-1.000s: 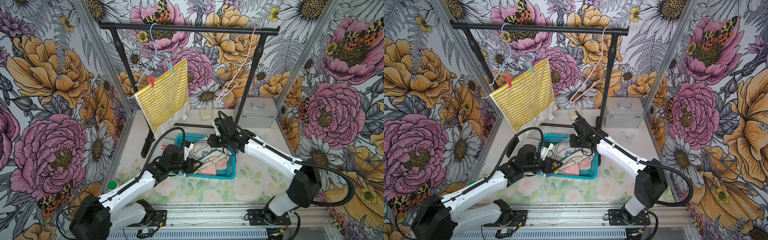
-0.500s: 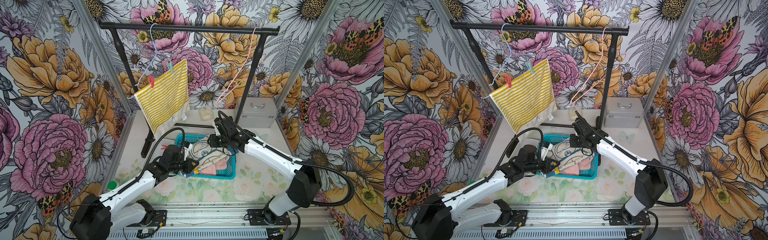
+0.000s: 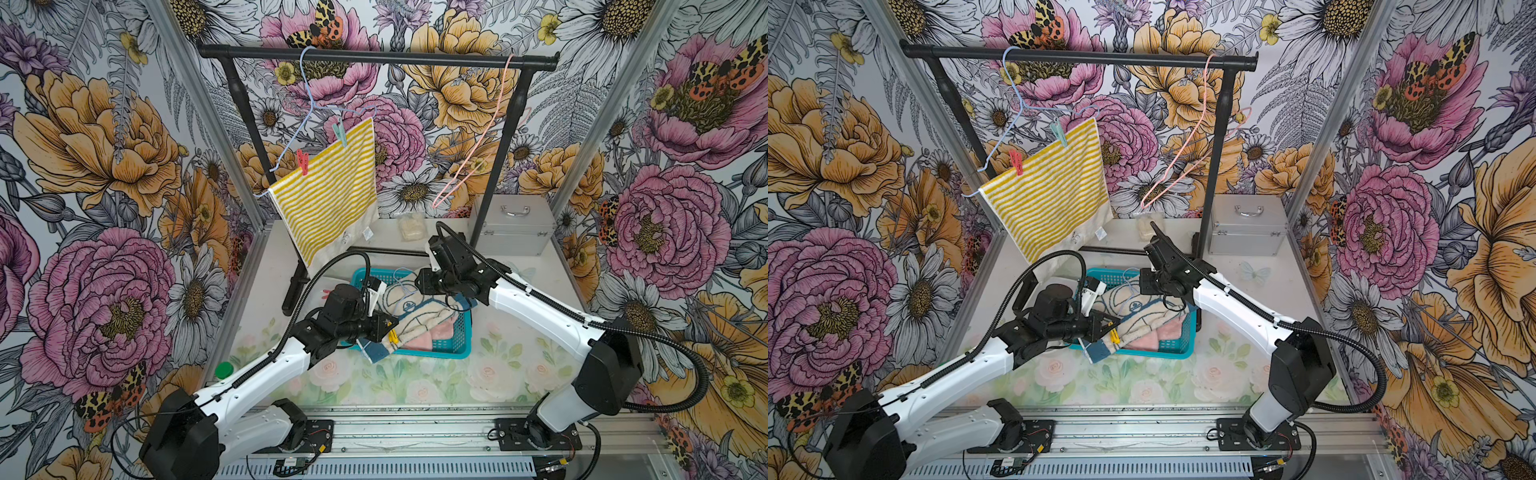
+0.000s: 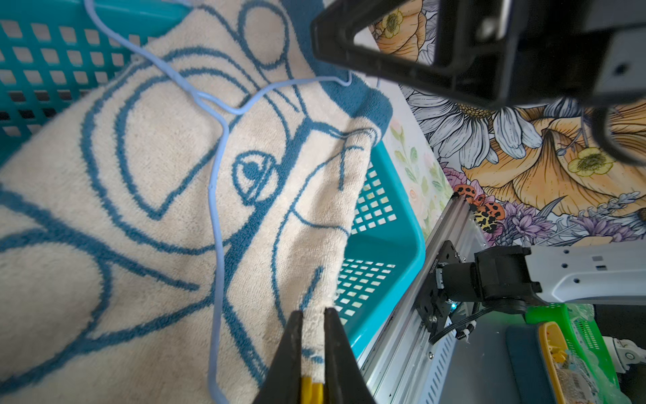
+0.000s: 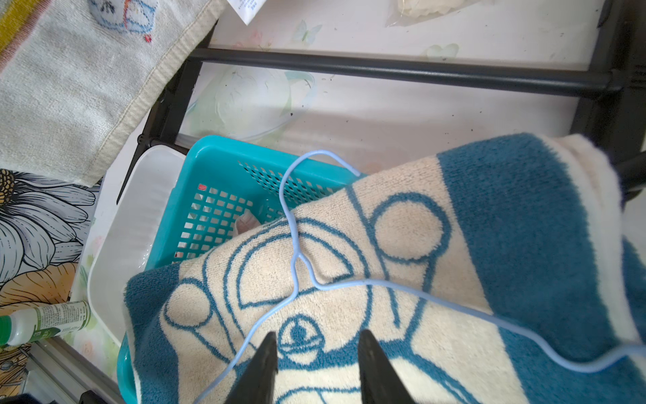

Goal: Remove the clothespins securing towels to the hanger
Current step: Remove the clothespin from the hanger, then place the clothespin in the storage box.

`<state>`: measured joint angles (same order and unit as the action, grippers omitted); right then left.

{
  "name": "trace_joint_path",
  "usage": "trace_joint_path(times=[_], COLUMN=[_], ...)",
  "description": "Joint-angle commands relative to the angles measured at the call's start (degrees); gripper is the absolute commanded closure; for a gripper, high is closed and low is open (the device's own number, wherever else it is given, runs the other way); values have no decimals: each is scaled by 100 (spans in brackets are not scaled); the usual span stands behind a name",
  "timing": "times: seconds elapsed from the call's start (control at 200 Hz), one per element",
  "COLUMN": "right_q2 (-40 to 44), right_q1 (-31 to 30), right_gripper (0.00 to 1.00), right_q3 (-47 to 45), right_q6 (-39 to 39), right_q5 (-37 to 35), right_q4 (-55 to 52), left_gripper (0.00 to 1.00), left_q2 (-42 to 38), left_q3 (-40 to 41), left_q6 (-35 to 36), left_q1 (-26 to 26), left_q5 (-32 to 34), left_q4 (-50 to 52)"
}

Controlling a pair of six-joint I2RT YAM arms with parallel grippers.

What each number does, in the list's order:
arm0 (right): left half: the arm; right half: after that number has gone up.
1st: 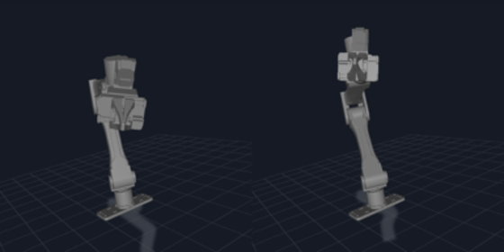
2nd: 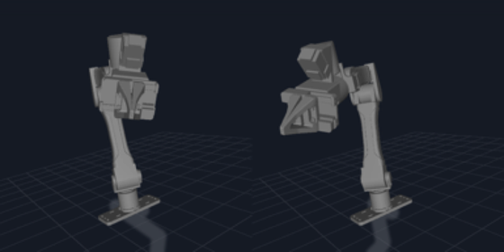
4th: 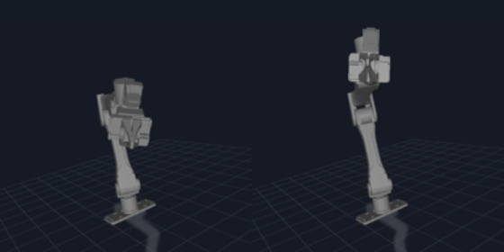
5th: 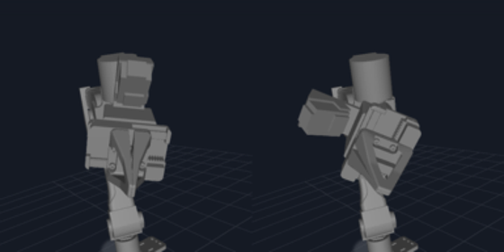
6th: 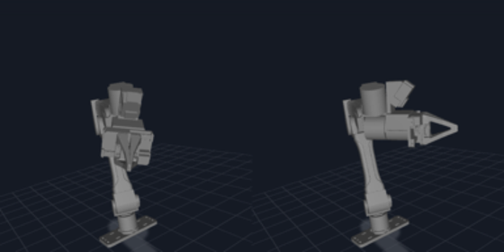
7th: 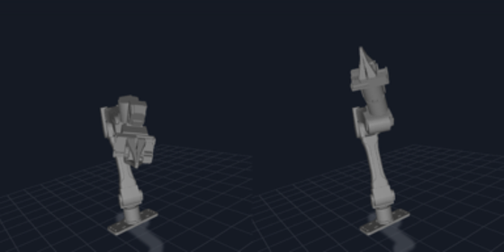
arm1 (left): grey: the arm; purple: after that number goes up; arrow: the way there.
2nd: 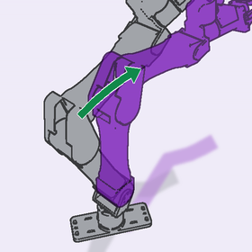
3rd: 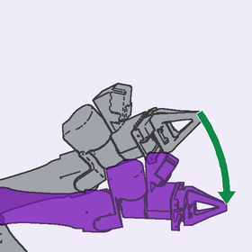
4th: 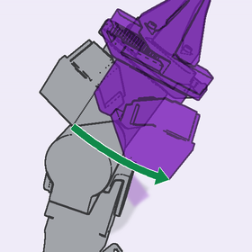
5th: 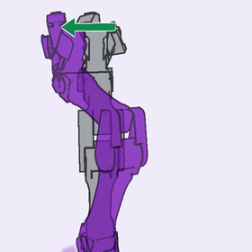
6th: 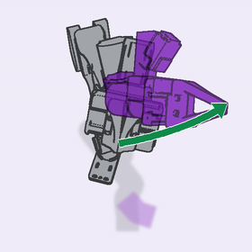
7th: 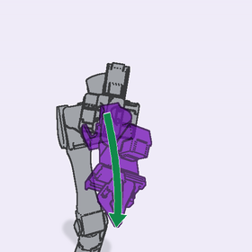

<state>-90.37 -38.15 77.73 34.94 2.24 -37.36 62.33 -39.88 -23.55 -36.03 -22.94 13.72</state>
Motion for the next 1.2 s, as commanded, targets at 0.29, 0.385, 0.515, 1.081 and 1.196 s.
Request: trace_joint_path(times=[0.29,0.385,0.515,1.081,1.196], right_q2=[-196,-267,-344,-332,-308], right_q1=[27,36,53,176,179], right_gripper=[61,61,61,61,61], right_q3=[322,393,517,563,507], right_q6=[-90,-127,-171,-357,-334], right_q5=[-13,26,114,185,178], right_q4=[89,89,84,98,160], left_gripper=[100,100,100,99,99], left_q2=[-508,-683,-722,185,451], left_q3=[-690,-708,-690,-545,-565], left_q6=[281,191,-24,-835,-856], left_q1=[1283,1874,2731,3153,3011], left_q5=[372,522,610,2767,3068], left_q4=[908,1140,1447,2173,2042])
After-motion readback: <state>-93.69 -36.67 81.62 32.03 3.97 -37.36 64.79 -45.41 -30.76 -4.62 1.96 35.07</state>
